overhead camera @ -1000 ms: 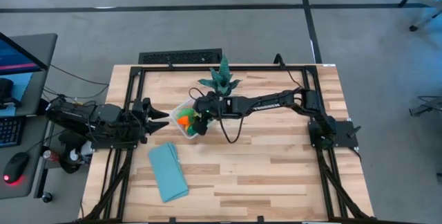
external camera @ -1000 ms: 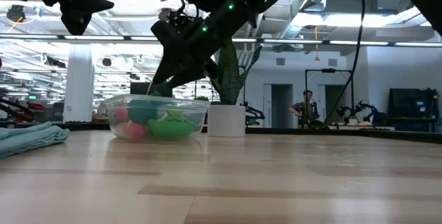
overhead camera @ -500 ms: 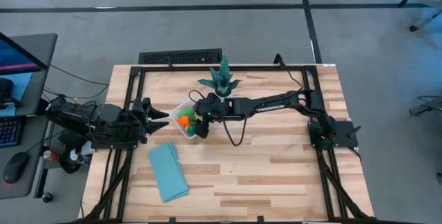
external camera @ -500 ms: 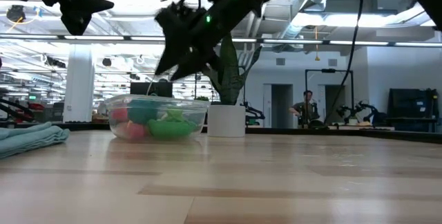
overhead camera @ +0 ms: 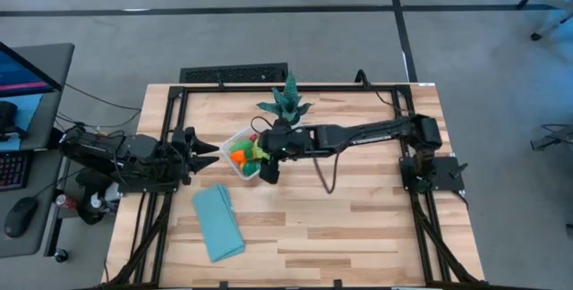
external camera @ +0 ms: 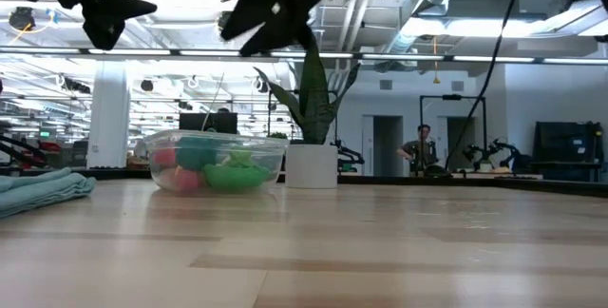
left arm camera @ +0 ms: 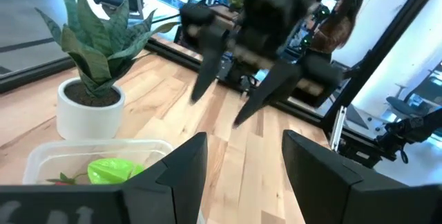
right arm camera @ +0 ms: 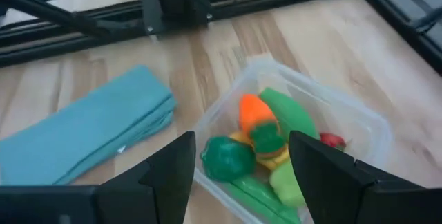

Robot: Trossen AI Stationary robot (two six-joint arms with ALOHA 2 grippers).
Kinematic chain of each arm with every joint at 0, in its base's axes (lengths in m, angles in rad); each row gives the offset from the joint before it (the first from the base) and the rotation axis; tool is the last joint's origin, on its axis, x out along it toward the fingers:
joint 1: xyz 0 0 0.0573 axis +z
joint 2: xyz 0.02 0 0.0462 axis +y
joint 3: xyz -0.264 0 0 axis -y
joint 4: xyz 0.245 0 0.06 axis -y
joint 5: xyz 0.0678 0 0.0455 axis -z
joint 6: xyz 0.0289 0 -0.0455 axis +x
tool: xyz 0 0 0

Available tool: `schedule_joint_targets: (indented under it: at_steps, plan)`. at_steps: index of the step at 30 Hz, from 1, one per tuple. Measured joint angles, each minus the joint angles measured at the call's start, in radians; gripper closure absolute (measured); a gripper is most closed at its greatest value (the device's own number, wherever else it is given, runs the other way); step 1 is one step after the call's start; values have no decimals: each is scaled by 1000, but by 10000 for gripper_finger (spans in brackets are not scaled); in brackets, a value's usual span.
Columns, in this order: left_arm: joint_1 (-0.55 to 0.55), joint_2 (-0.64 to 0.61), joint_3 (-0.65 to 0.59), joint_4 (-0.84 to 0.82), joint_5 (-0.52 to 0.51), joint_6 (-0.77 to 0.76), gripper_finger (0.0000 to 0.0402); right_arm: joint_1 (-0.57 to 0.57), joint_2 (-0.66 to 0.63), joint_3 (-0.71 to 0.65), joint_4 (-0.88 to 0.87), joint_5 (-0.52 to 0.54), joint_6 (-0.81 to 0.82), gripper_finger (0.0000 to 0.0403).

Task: Pick and placing Produce into tupperware
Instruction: Return to Home Position

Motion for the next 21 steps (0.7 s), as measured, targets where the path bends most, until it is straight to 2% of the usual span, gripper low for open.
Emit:
schedule_joint_targets:
  at_steps: [7, 12, 17, 21]
  plan:
    - [0, 2, 0, -54, -2, -4, 223, -1, -97, 0, -112, 3, -73, 178]
    - [0, 2, 0, -147, -2, 17, 223, -15, -160, 0, -155, 3, -71, 178]
    - [0, 2, 0, -197, -1, -36, 223, -16, -220, 0, -295, 2, 9, 178]
    - [0, 2, 0, -189, 1, -51, 223, 9, -262, 0, -365, 4, -47, 178]
